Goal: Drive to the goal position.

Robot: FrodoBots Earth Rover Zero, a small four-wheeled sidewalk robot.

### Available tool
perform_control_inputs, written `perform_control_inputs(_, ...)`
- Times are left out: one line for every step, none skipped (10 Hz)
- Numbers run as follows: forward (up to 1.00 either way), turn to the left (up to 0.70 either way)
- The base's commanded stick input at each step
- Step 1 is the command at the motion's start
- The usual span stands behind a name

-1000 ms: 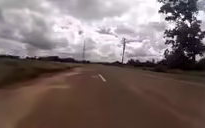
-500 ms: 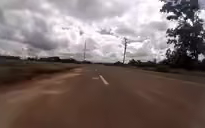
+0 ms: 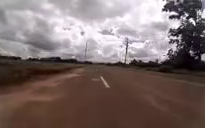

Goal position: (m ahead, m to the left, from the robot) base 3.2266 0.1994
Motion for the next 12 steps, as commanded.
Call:
perform_control_inputs(1.0,0.0)
perform_control_inputs(1.0,0.0)
perform_control_inputs(1.0,0.0)
perform_control_inputs(1.0,0.0)
perform_control_inputs(1.0,0.0)
perform_control_inputs(1.0,0.0)
perform_control_inputs(1.0,0.0)
perform_control_inputs(1.0,0.0)
perform_control_inputs(1.0,0.0)
perform_control_inputs(1.0,0.0)
perform_control_inputs(1.0,0.0)
perform_control_inputs(1.0,0.0)
